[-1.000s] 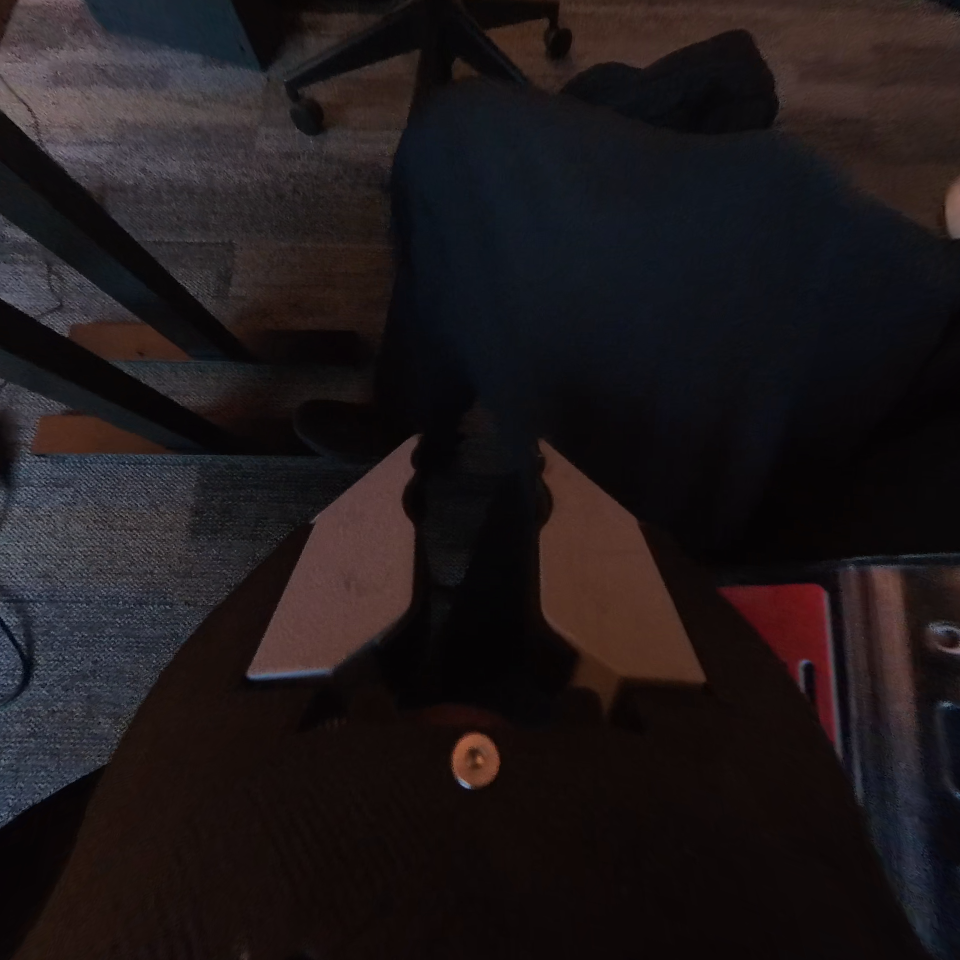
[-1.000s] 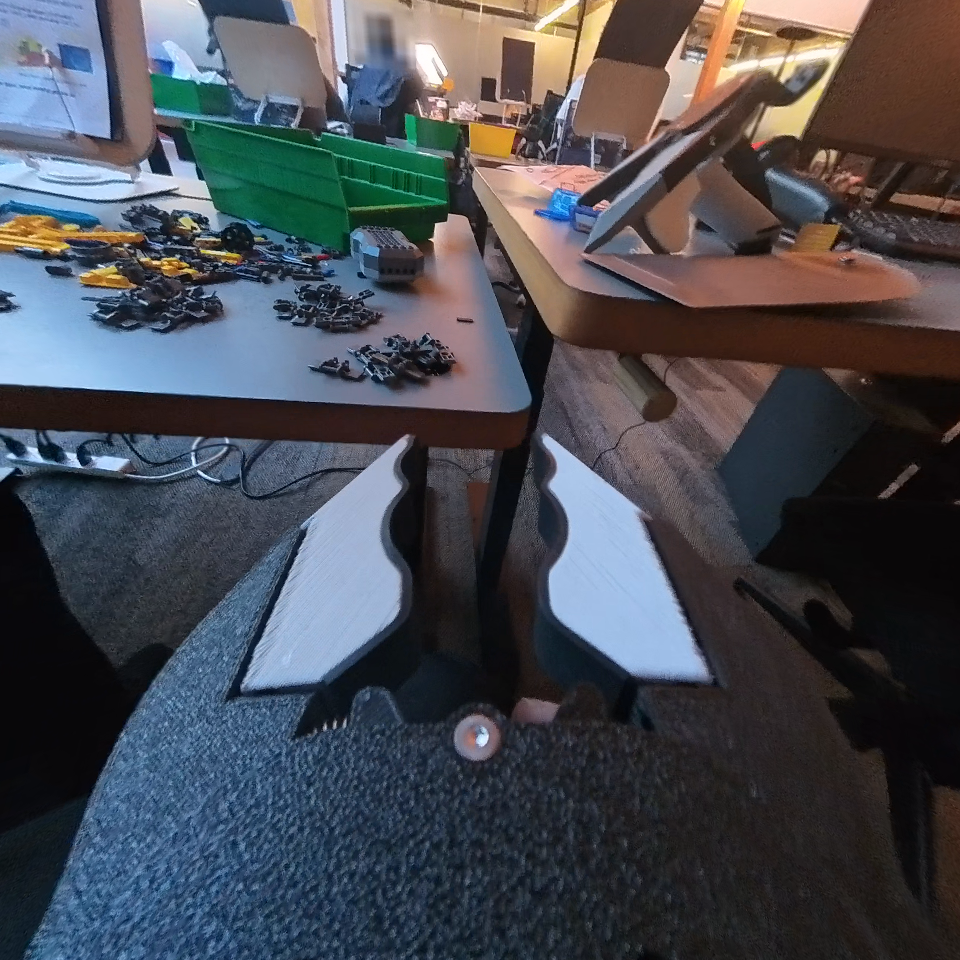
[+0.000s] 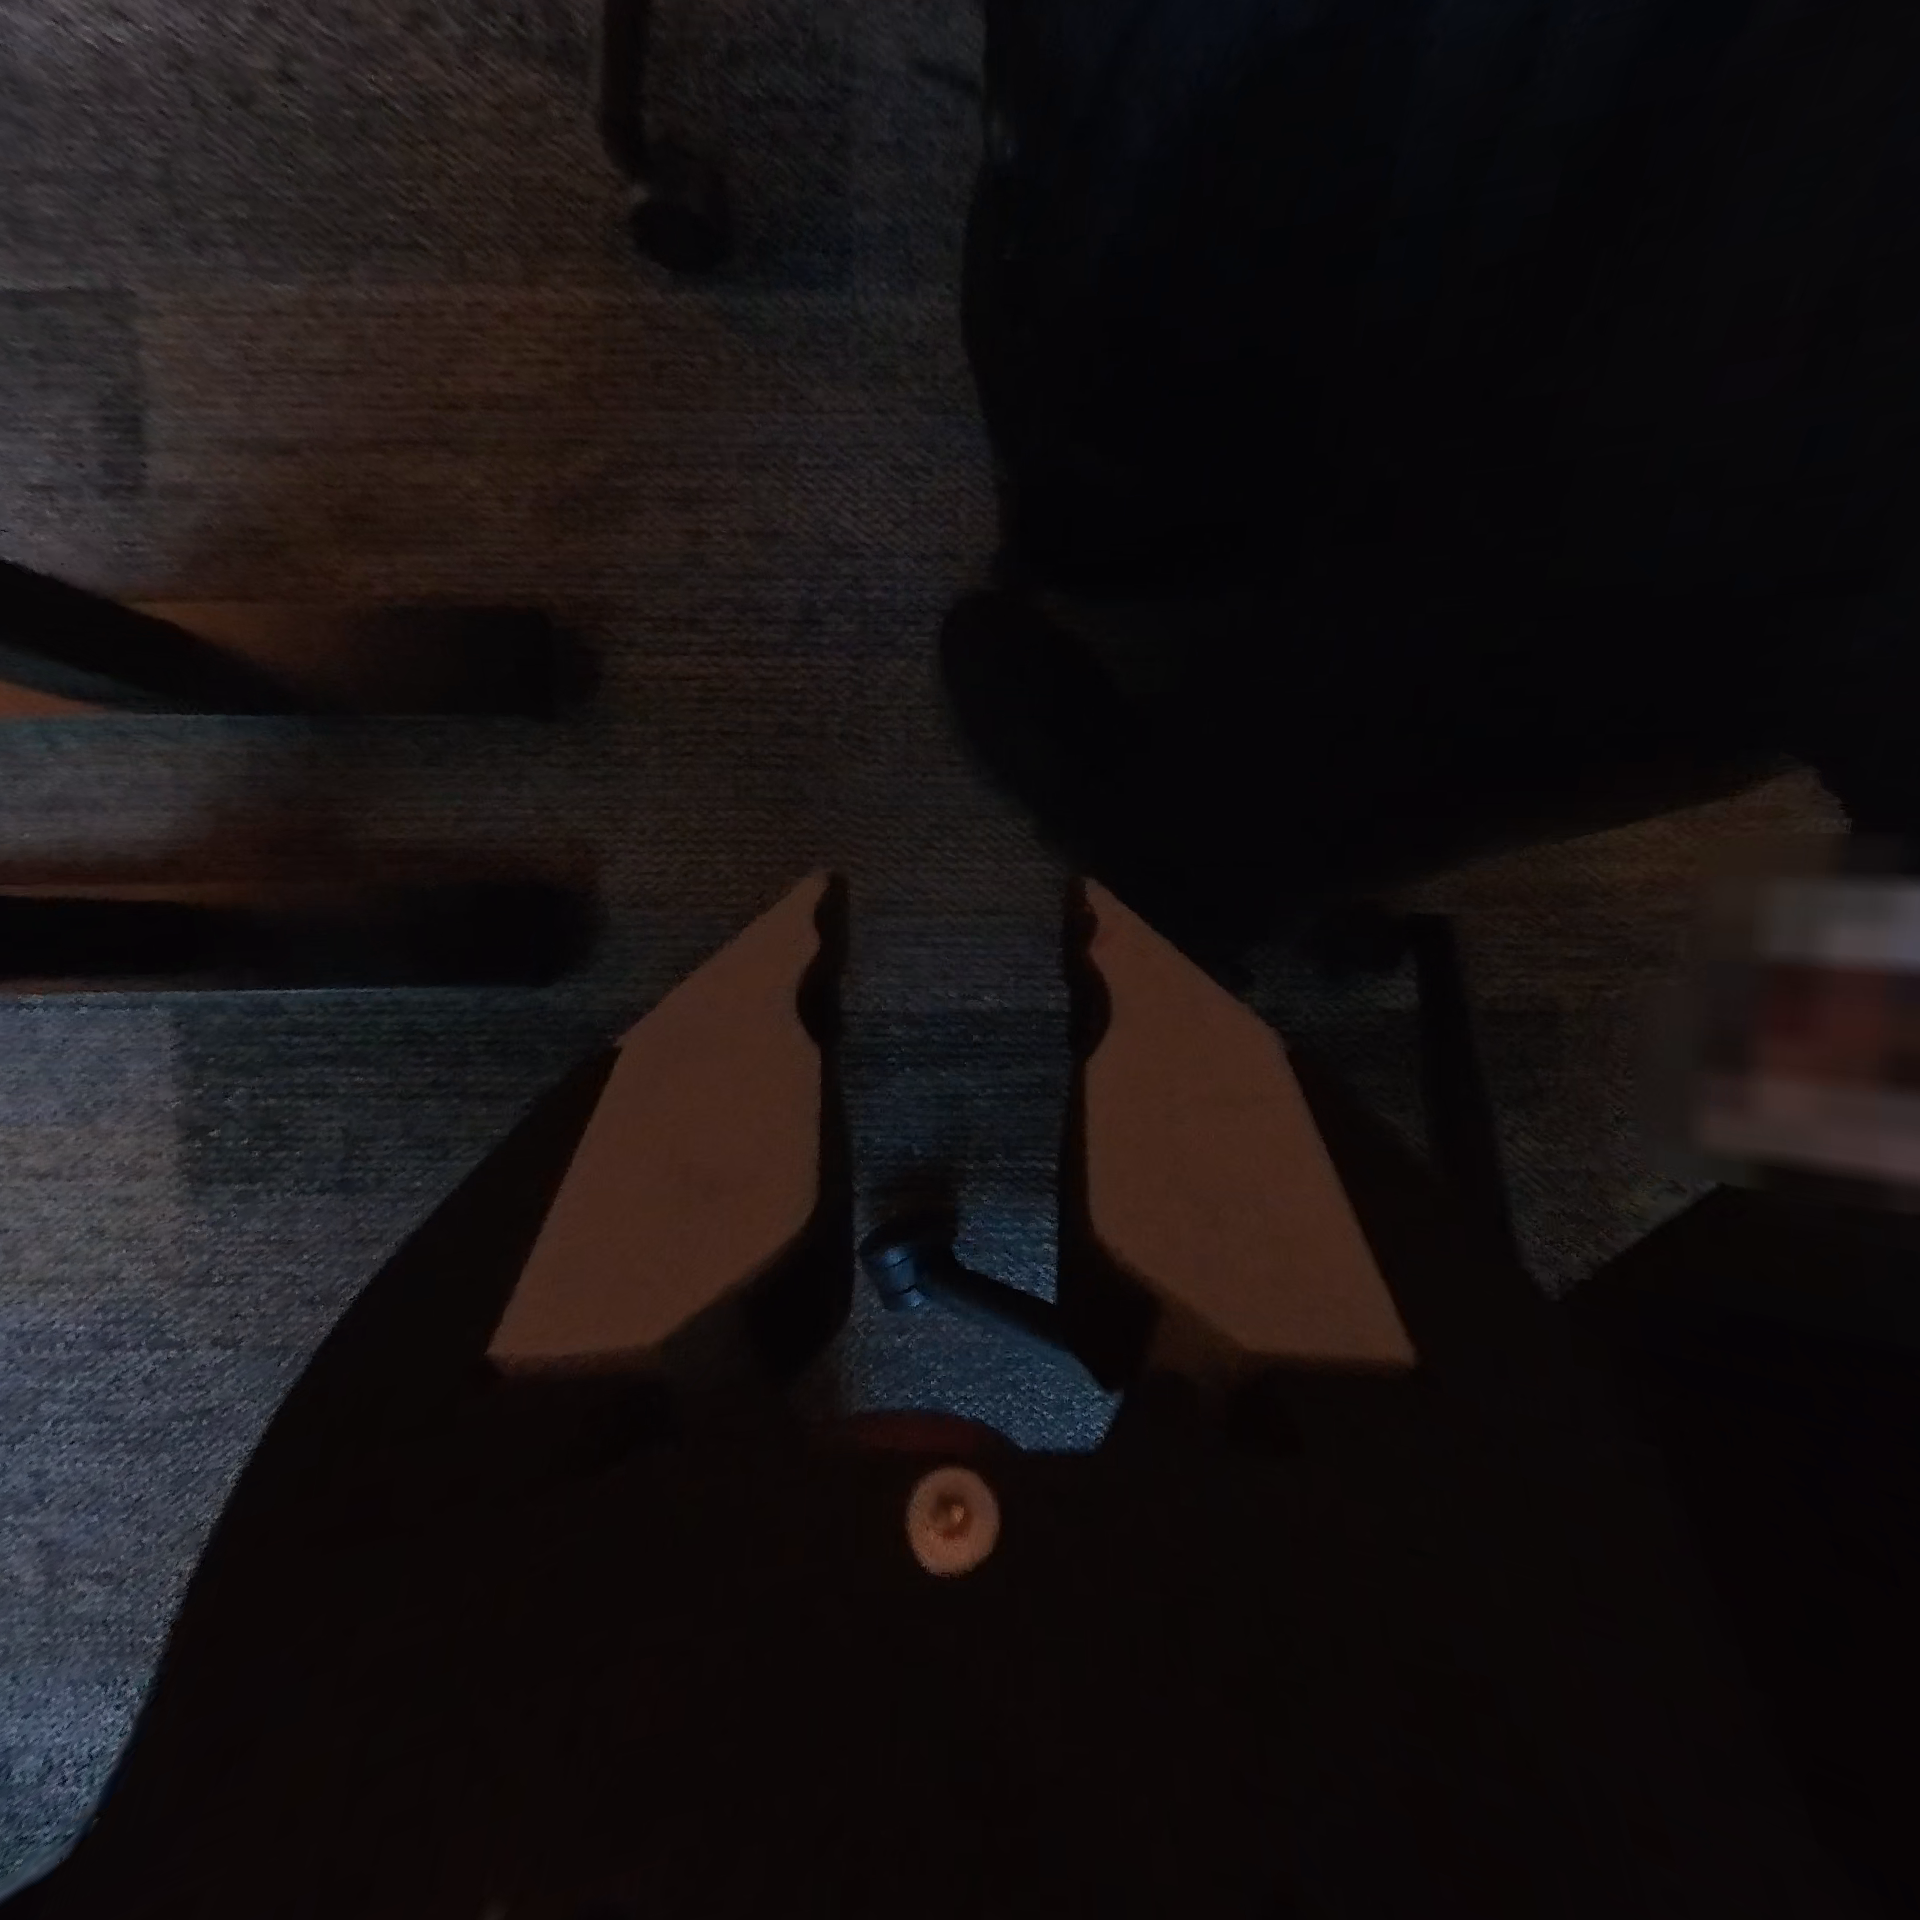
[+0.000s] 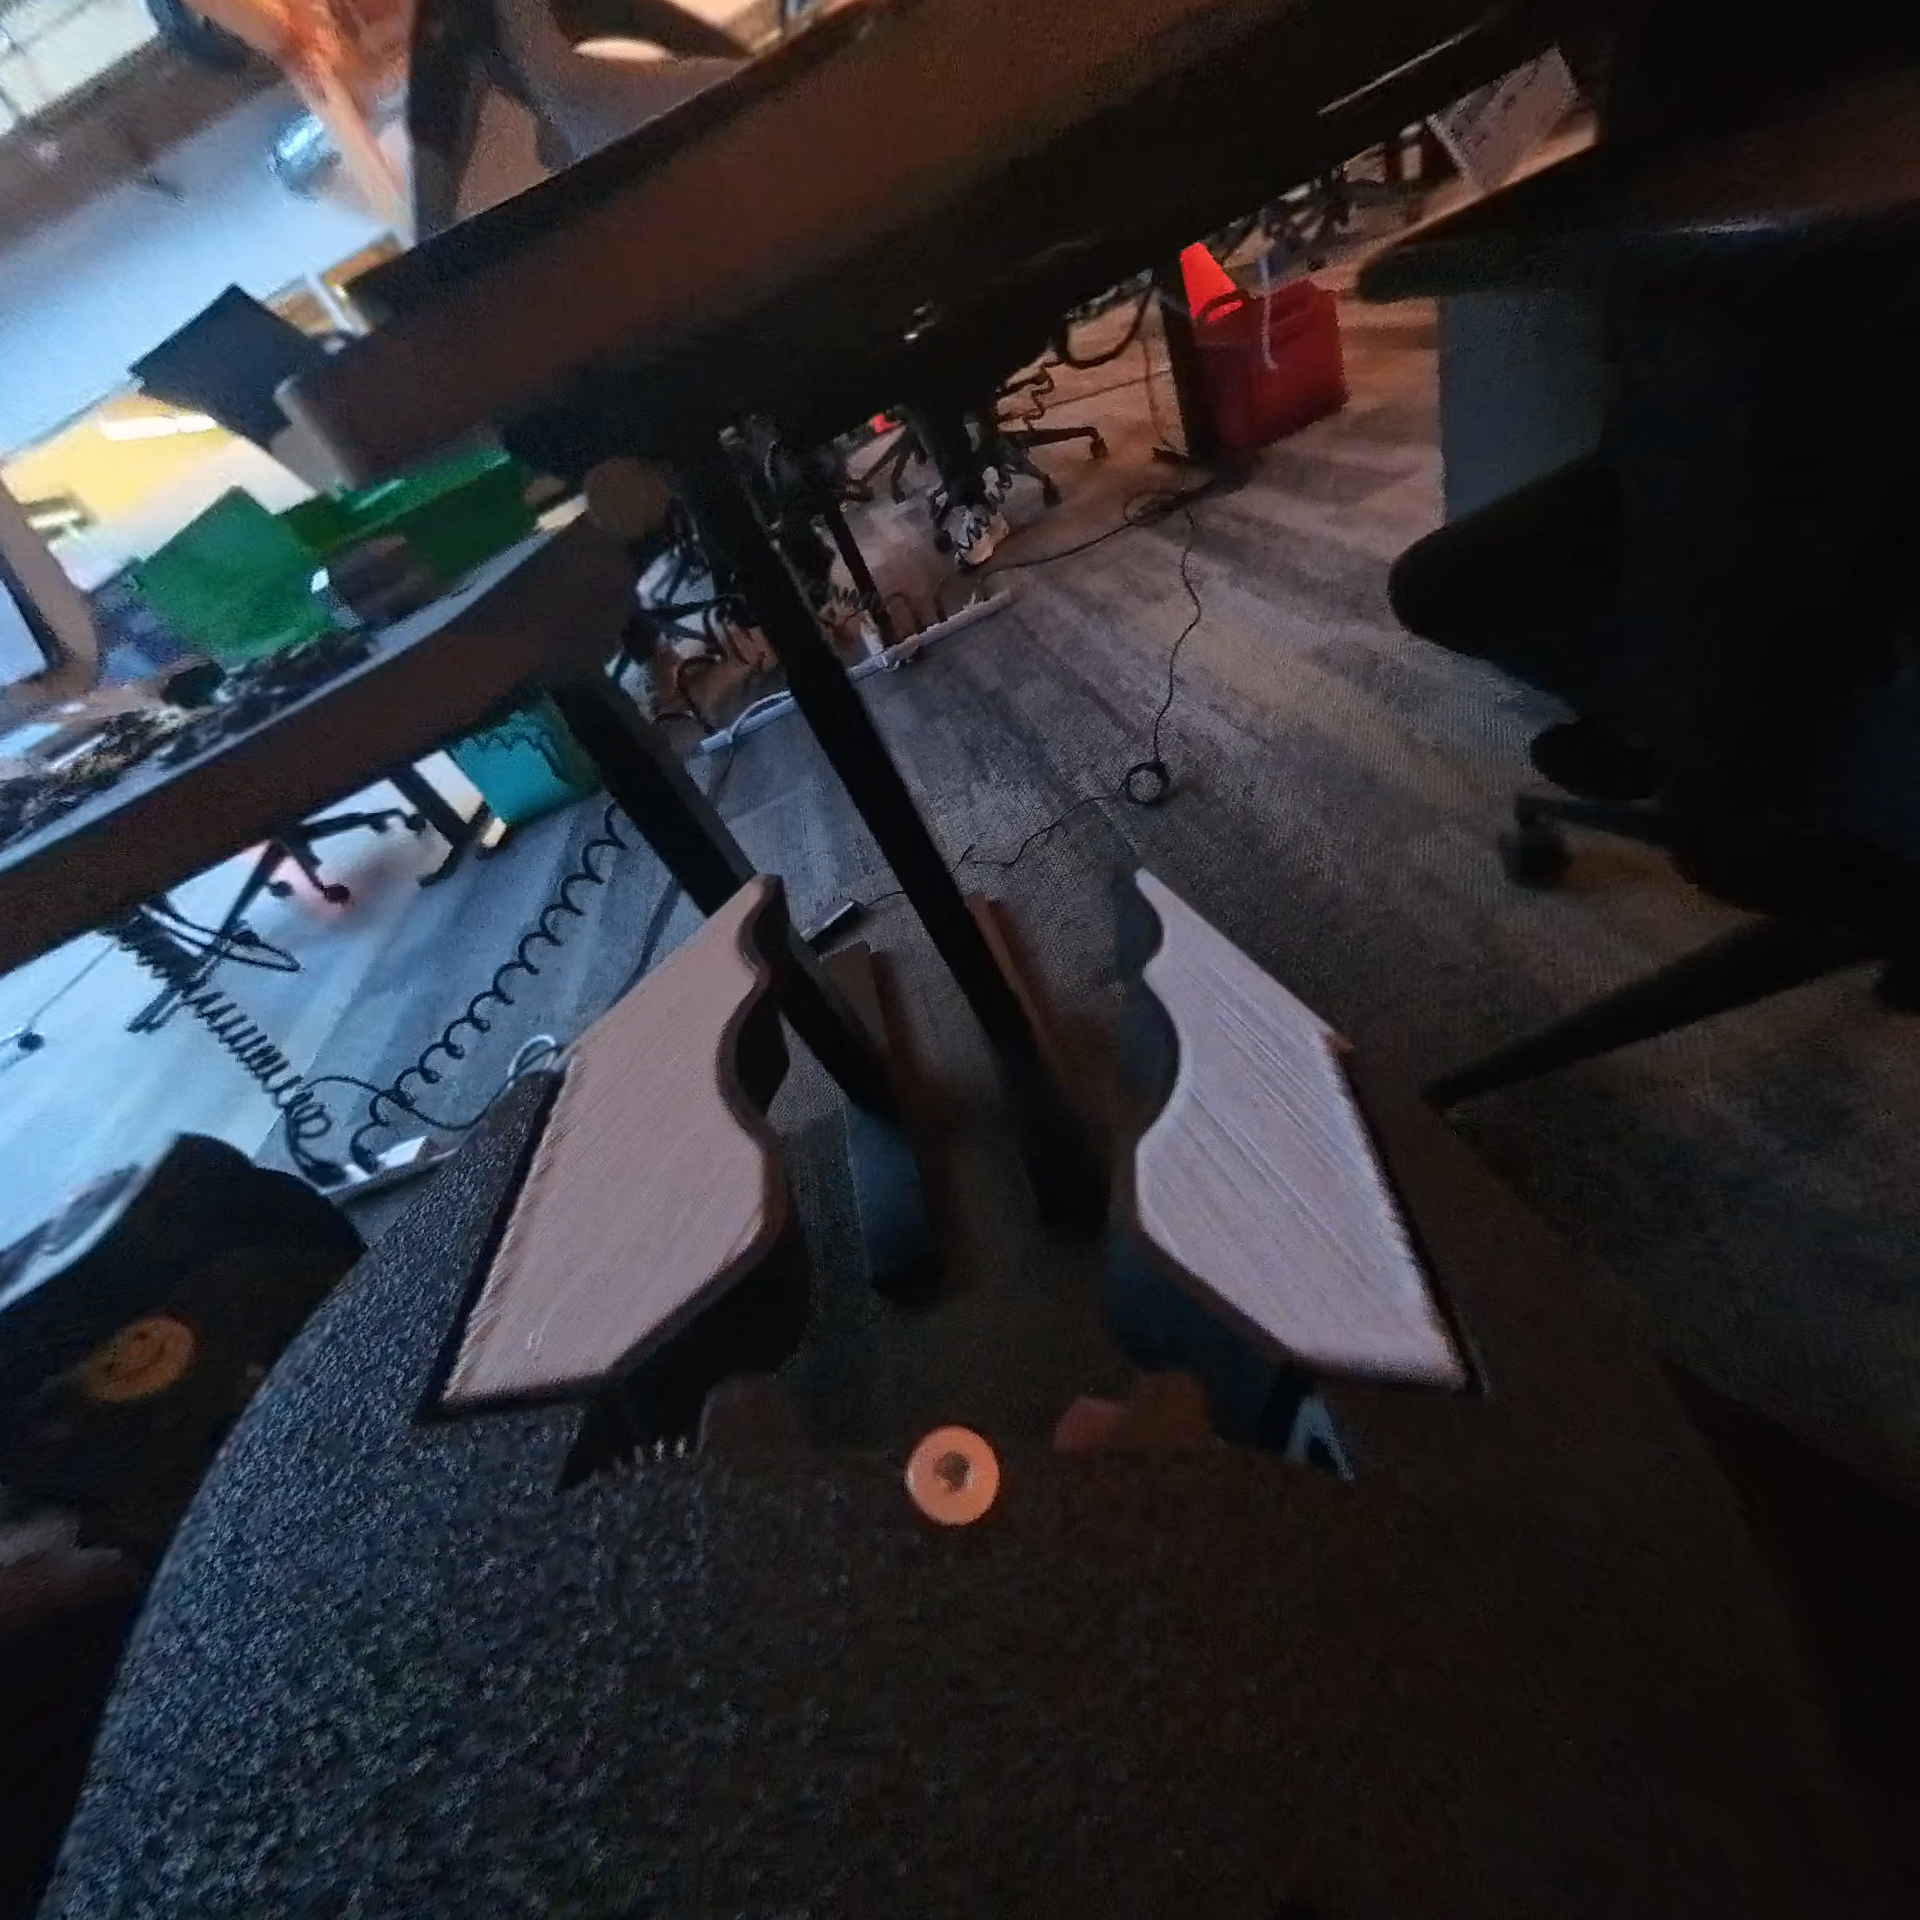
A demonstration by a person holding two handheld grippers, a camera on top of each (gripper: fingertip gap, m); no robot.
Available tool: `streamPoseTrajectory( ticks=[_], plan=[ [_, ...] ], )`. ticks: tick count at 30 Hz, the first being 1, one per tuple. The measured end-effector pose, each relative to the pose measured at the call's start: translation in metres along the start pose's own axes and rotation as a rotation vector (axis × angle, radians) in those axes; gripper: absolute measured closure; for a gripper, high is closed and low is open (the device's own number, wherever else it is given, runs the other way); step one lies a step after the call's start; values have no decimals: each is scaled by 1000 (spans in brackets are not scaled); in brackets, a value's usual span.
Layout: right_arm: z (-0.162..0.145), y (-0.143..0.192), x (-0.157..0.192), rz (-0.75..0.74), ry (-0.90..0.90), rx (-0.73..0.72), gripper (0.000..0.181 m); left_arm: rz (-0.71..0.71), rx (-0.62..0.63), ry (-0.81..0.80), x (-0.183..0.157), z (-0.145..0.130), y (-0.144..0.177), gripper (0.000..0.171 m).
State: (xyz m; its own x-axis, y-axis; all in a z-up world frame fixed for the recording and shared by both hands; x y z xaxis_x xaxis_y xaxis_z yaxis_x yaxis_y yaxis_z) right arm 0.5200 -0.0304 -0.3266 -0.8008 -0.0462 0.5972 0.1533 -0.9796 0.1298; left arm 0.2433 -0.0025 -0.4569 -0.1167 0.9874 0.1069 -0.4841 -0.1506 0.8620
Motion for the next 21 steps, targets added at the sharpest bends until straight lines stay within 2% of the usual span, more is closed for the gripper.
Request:
streamPoseTrajectory(
  ticks=[4,7,9,16,21],
  plan=[
    [8,3,-16,-26,48,-13,123,-48,22,20,-3,10,-21,135],
    [7,-4,-24,14,11,27,123,-52,46,73,-5,7,-25,136],
    [7,-11,-28,10,50,63,123,-43,46,115,-5,8,-24,137],
    [15,-22,-43,-39,169,85,123,23,-72,170,-7,35,2,136],
    [6,-40,-31,-40,260,145,122,98,-180,221,-10,38,42,135]
  ],
)
Point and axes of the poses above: each gripper's, where its closed fingertips meet, y back along the fingers, z out of its top, x = y × z across the jaws, the point moved 8 cm from there along y, back along the fingers, and after that the axes turned 14 degrees about -y, right-handed, at the moved point
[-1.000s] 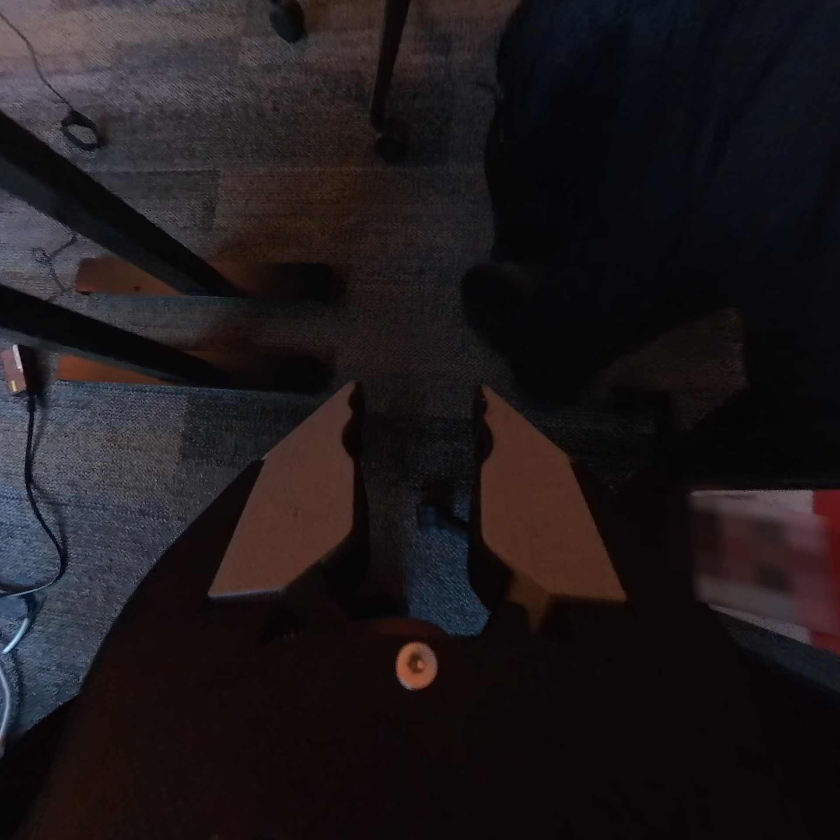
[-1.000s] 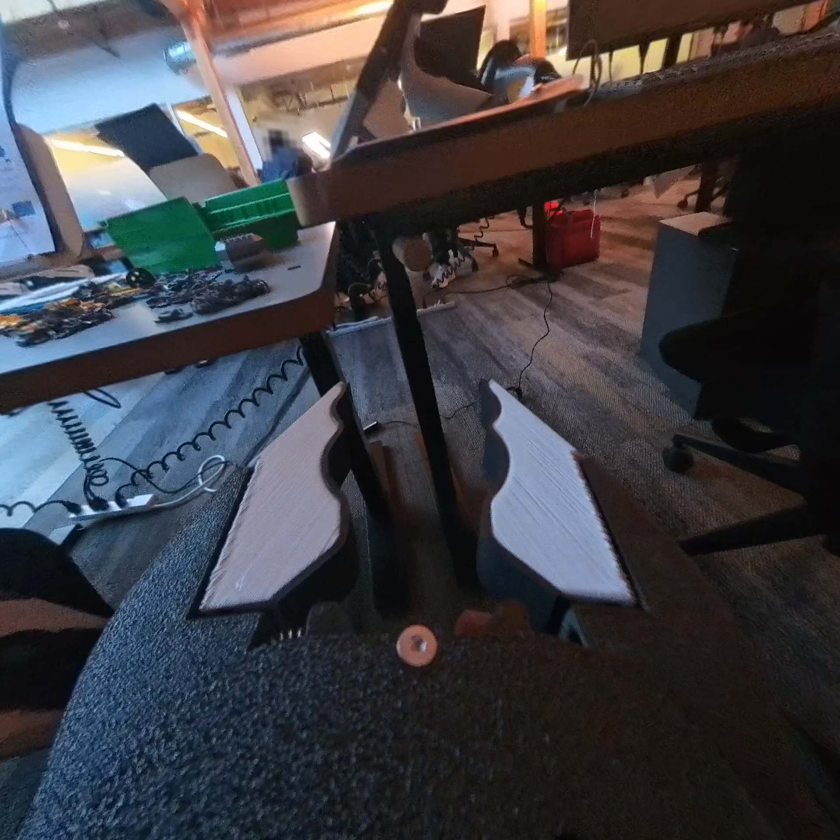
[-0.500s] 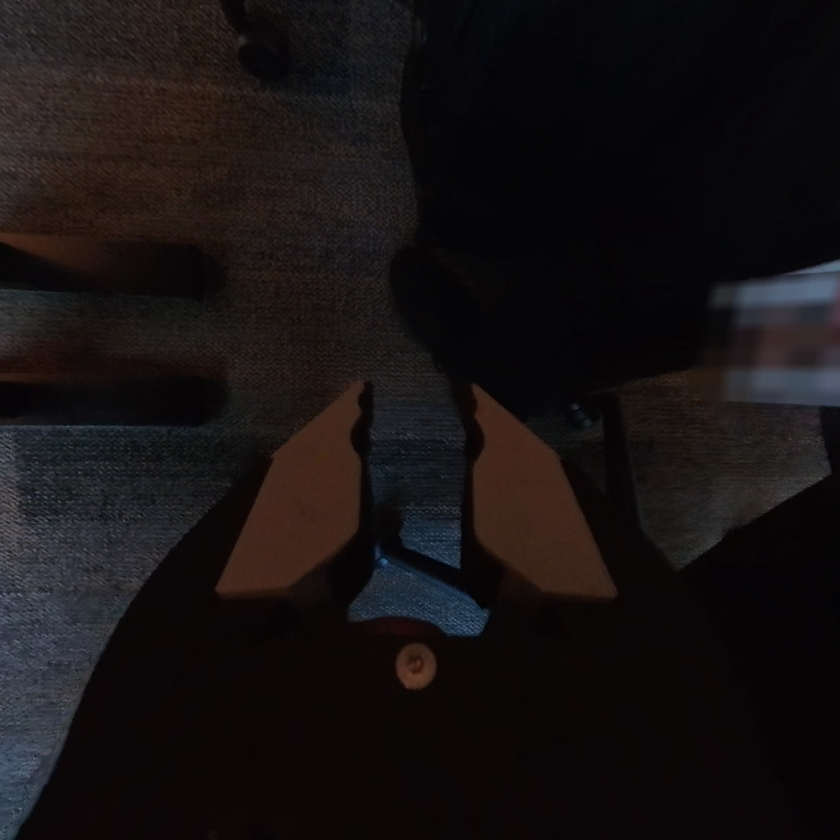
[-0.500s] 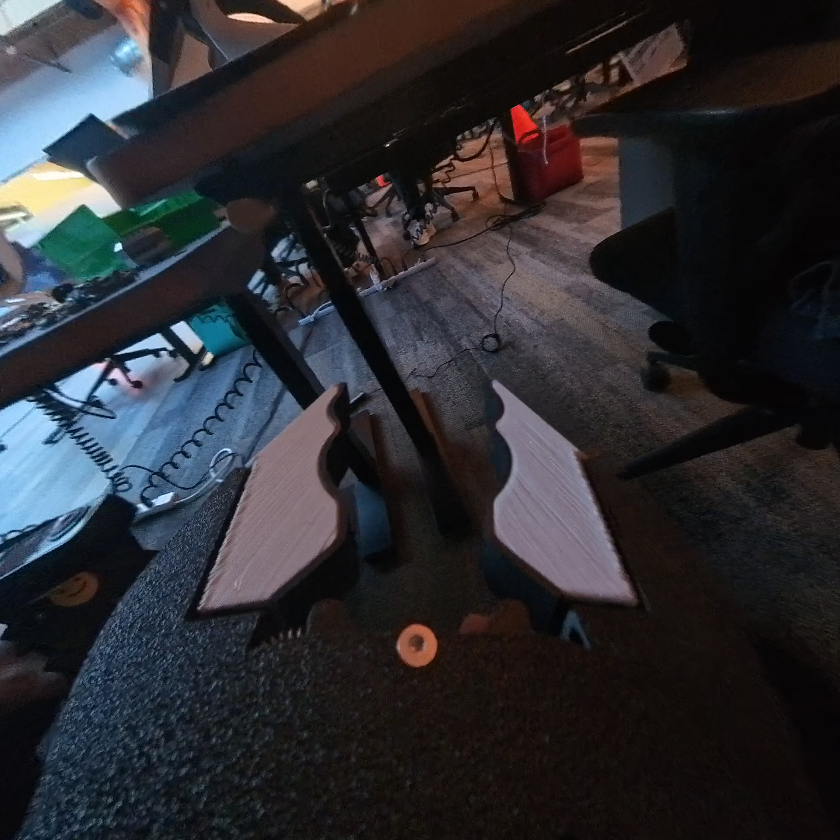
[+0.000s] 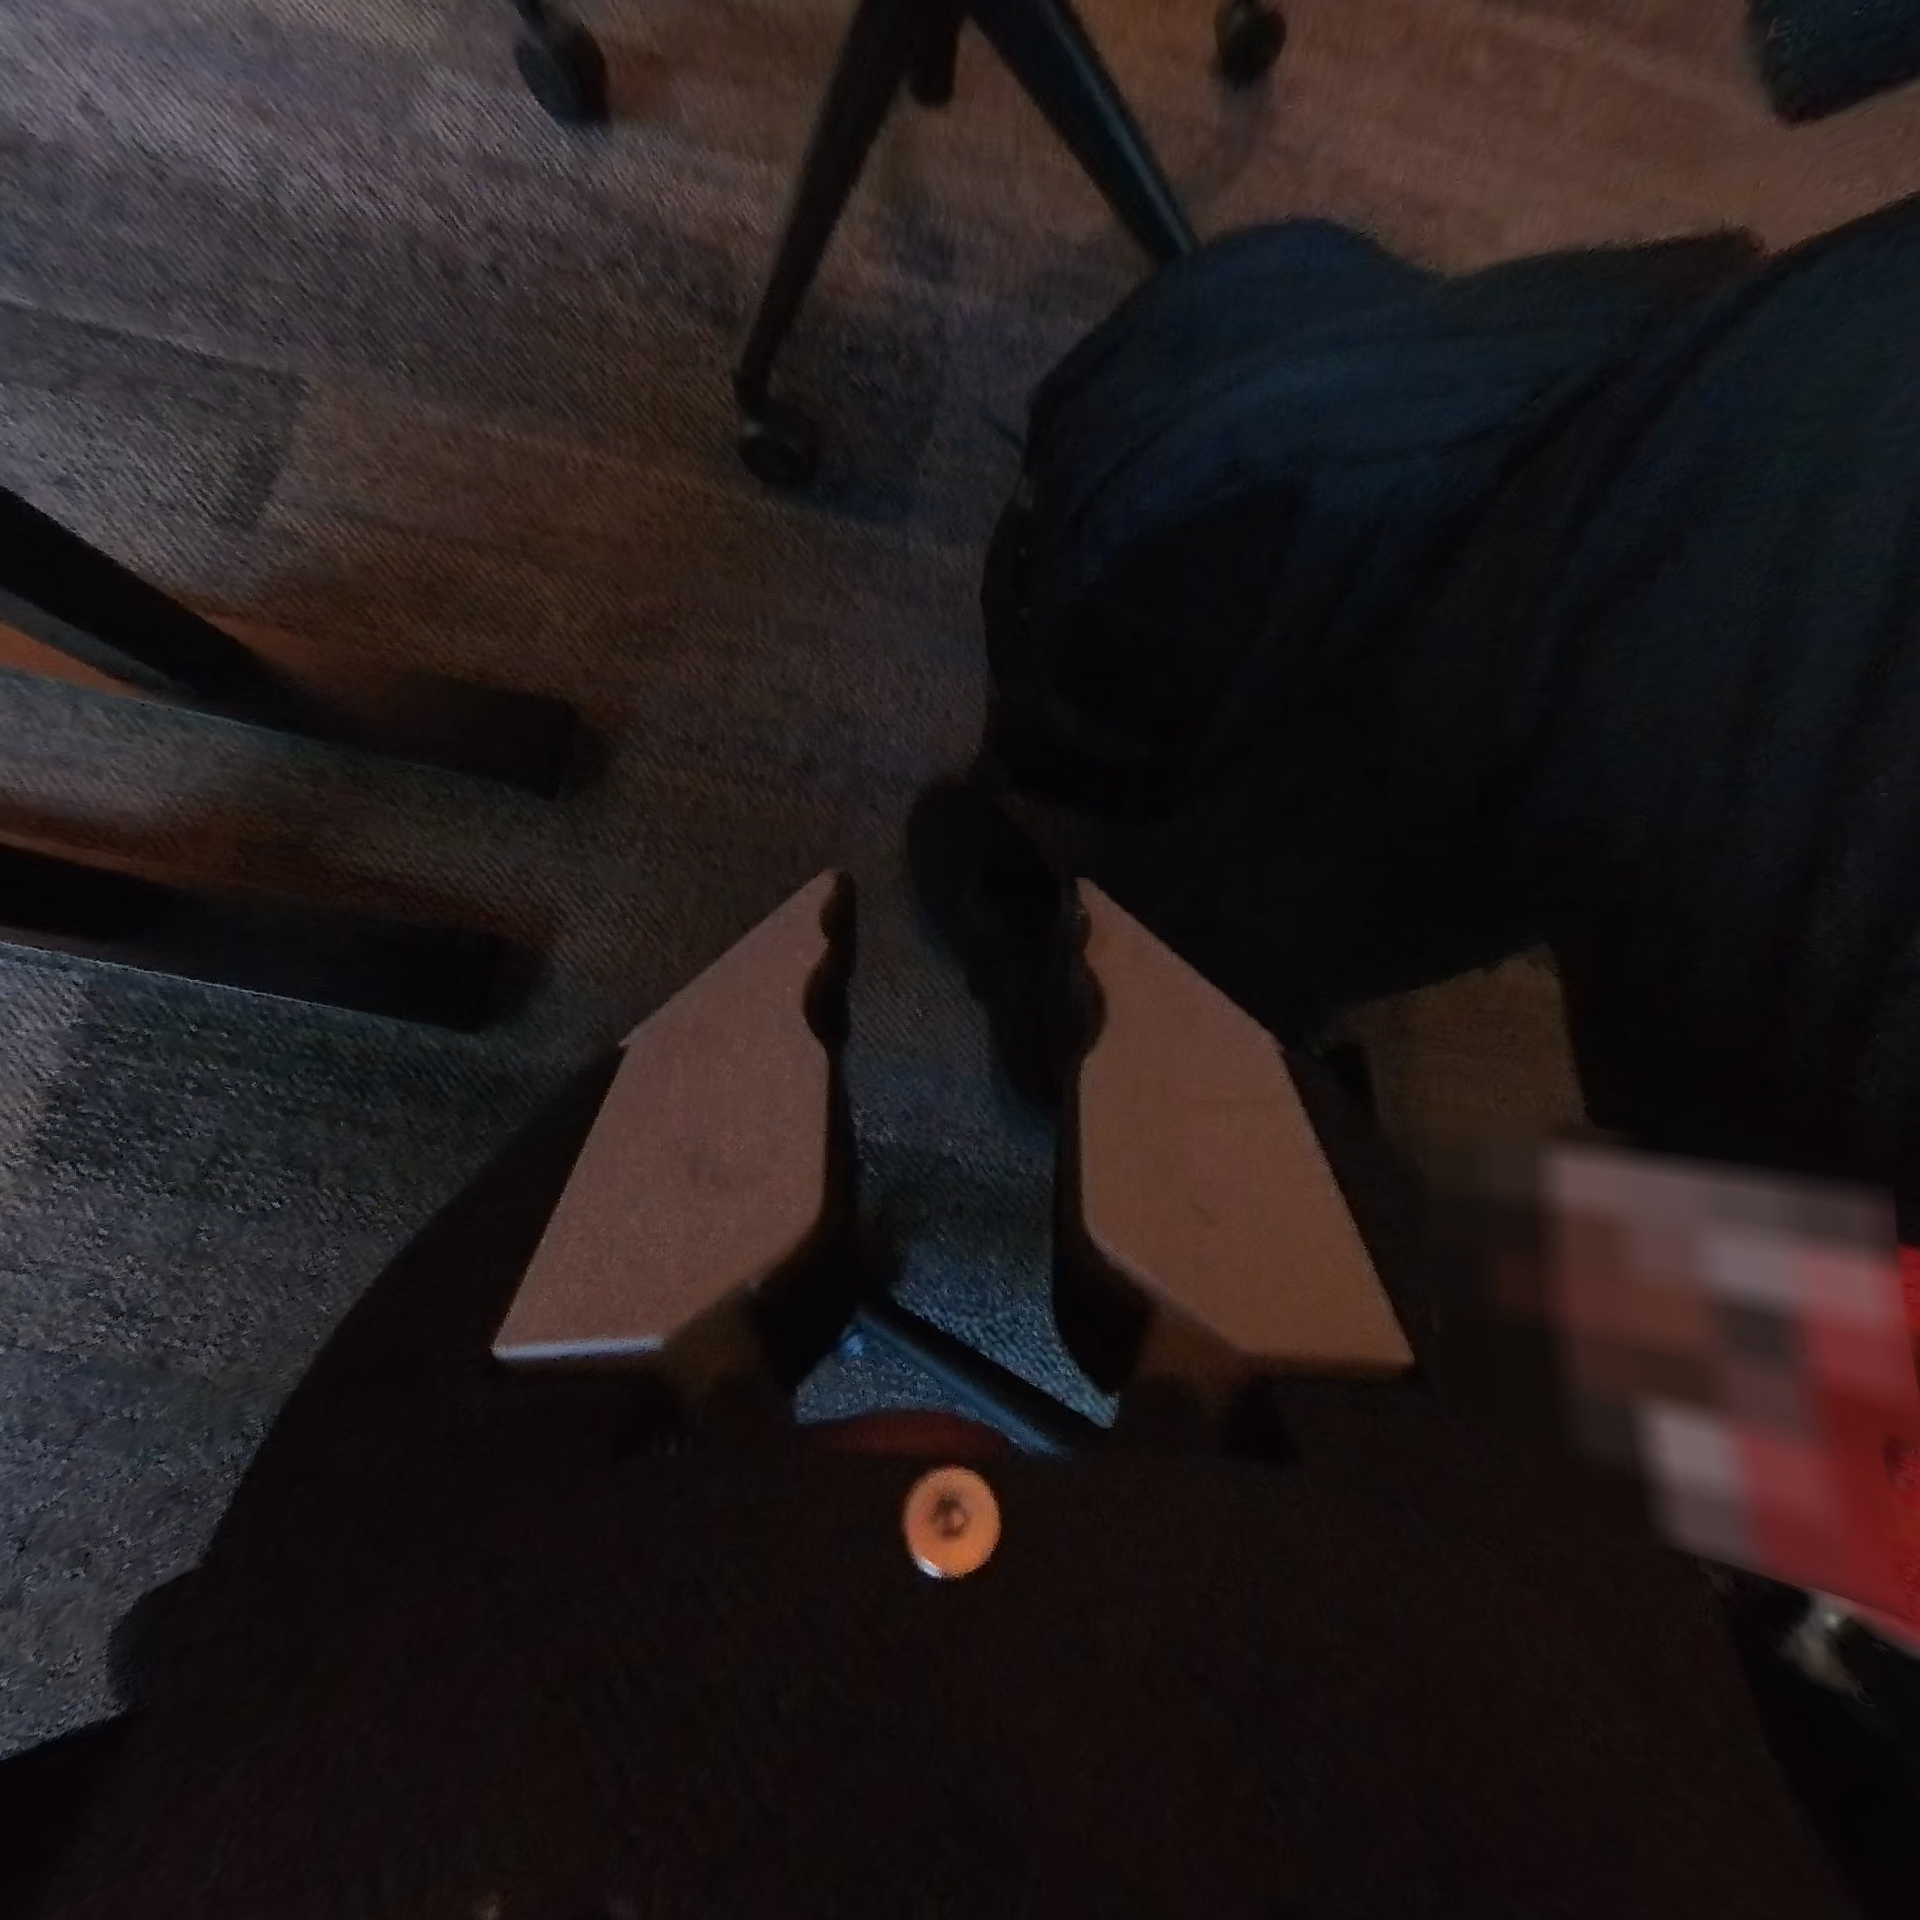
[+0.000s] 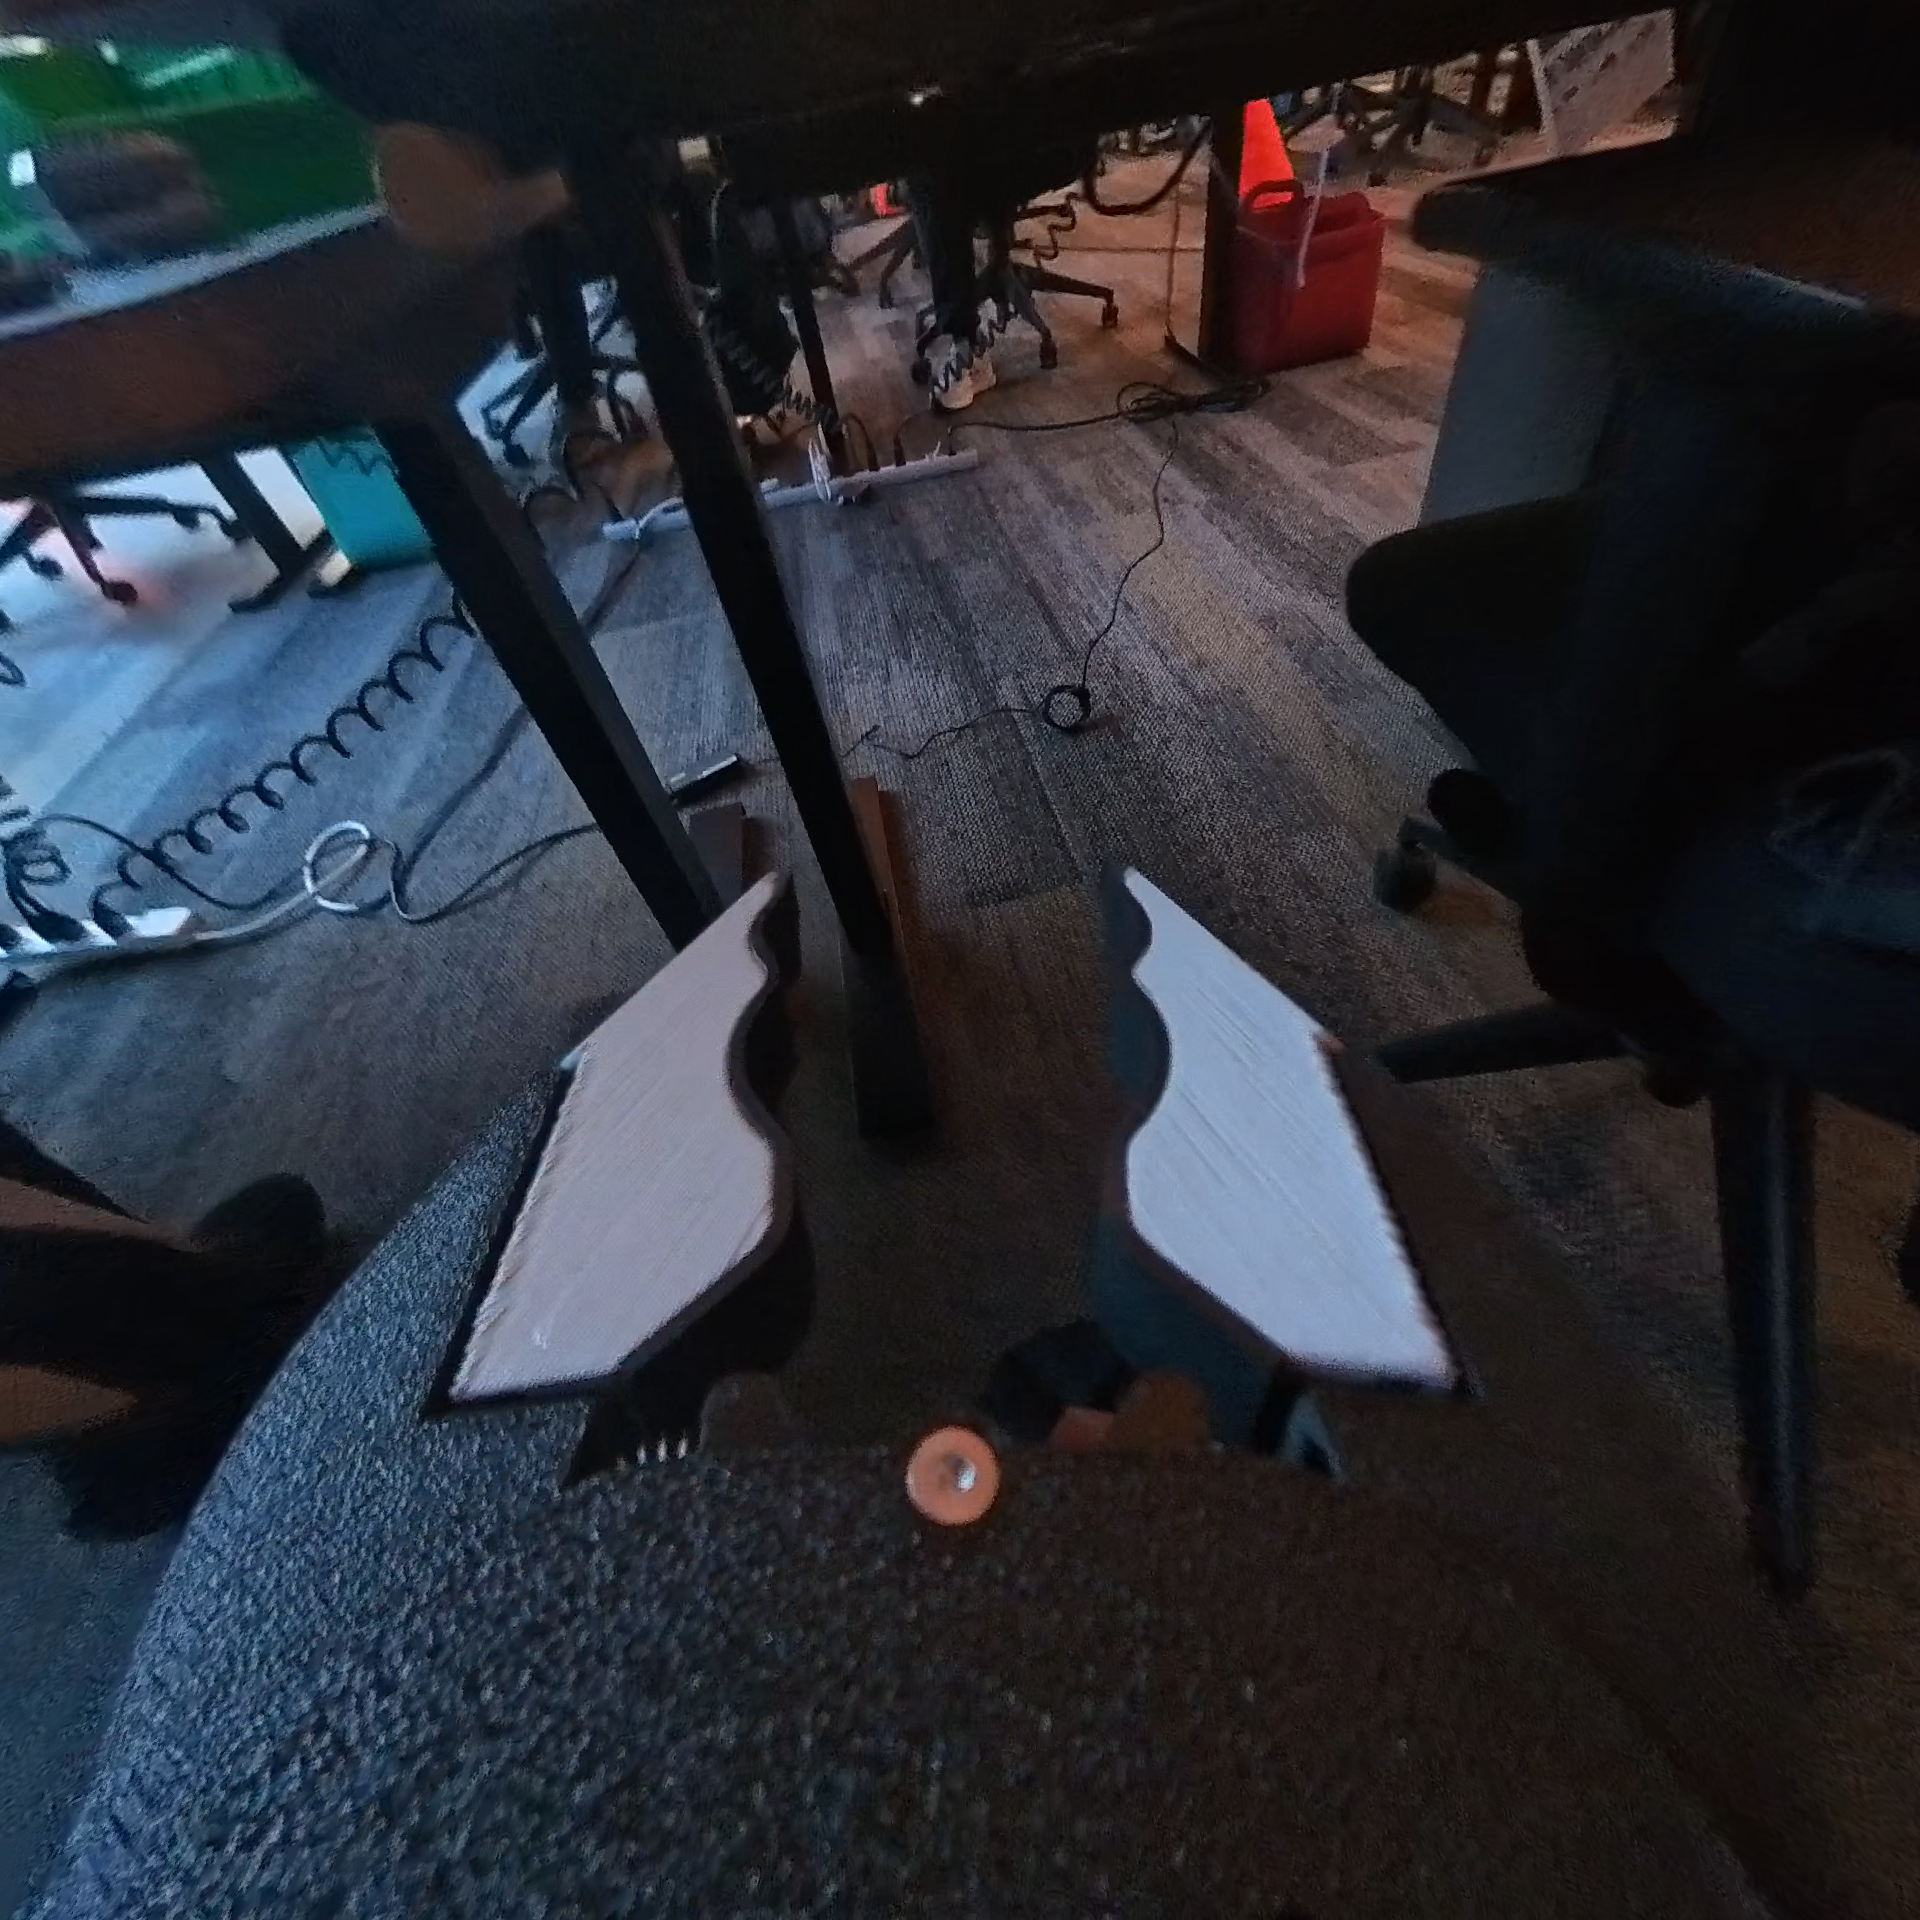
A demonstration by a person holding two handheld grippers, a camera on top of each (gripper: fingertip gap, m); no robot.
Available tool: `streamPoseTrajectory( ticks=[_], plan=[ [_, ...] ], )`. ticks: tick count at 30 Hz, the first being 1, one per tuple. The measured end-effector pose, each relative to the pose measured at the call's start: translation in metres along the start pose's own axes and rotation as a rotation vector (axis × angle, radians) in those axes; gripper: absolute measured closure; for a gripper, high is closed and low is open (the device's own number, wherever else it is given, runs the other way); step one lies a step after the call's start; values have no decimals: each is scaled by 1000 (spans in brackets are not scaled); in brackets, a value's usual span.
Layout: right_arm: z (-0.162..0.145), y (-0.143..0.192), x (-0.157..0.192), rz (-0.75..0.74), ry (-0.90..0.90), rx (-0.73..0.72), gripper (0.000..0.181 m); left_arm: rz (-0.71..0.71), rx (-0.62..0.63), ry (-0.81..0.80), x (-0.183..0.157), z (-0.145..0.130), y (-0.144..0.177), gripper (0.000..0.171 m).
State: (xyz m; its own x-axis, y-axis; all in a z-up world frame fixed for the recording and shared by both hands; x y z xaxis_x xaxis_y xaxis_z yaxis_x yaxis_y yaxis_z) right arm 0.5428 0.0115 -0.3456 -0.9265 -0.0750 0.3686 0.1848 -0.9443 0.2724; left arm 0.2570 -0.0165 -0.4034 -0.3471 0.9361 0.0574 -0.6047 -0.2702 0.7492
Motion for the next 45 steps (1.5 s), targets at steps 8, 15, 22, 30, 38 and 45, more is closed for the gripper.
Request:
streamPoseTrajectory(
  ticks=[8,15,22,30,38,45],
  plan=[
    [-2,-40,61,45,0,24,124,98,-54,-174,-5,-12,77,134],
    [-9,-76,99,69,-14,85,124,156,-9,-158,-4,-39,102,134],
    [-11,-94,107,60,-4,110,121,196,45,-163,3,-53,101,132],
    [-1,-95,102,86,-114,69,119,197,48,-204,12,-45,91,130],
    [-3,-93,96,14,-60,101,117,136,93,-309,34,-49,47,130],
    [3,-49,83,-140,149,101,116,-15,183,-341,26,-37,10,130]
  ],
)
Point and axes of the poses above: each gripper's, where its closed fingertips meet, y back along the fingers, z out of its top, x = y × z across the jaws, the point moved 8 cm from there along y, back along the fingers, and after that the axes turned 14 degrees about -y, right-handed, at the moved point
